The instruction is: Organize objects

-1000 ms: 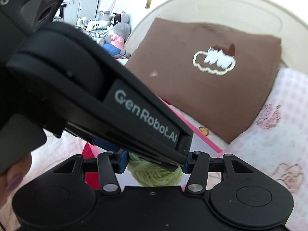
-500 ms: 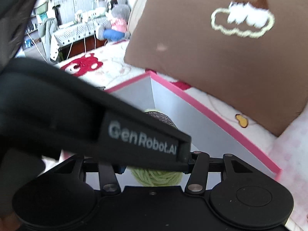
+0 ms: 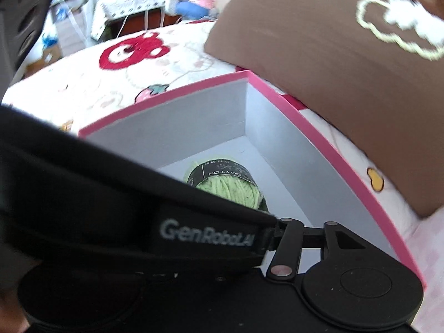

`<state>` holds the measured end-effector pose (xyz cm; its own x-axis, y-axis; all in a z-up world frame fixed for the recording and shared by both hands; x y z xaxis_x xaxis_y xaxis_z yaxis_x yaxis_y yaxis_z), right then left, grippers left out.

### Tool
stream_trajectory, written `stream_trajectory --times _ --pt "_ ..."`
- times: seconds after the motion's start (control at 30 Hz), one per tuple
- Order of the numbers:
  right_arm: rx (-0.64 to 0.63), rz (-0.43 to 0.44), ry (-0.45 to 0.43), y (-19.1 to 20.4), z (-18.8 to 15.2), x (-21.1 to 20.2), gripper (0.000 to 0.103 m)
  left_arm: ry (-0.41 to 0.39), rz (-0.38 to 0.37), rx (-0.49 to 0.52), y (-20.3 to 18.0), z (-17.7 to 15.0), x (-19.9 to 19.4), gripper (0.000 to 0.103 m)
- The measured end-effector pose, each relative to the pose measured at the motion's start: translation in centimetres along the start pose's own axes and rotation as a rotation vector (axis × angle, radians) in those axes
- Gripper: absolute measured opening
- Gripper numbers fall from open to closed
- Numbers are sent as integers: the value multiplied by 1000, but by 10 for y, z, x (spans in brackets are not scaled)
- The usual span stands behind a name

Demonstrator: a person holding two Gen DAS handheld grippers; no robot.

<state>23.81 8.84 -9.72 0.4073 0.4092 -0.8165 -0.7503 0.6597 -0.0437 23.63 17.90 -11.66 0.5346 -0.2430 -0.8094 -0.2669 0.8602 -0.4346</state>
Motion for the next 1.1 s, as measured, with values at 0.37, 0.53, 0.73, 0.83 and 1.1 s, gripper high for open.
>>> stream_trajectory --times 0.37,0.53,0.73,0.83,1.1 --pt "66 9 0 -24 10 -5 60 3 -93 -81 8 -1 -3 44" --pt "105 -1 -18 -27 4 -9 51 -21 -64 -88 11 -3 -11 44" --pt "130 -44 26 -19 5 4 49 -28 -41 -95 17 0 -8 44" --pt "82 -79 26 -7 9 7 49 -38 -24 -84 19 1 -8 44" --pt "-119 -116 3 22 8 1 51 -48 23 -63 24 4 -3 44"
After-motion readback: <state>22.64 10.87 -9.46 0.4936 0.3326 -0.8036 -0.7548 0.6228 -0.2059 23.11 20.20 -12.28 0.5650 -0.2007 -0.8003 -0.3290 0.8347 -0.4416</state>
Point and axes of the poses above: each gripper's, at about its wrist camera, not at the fingertips, and x roughly the way its jaws point, y to its left, z to its top, the point moved 2 cm from there along x, roughly the way its jaws point, and after that the axes turned 2 degrees about y, right-handed, at the moved point
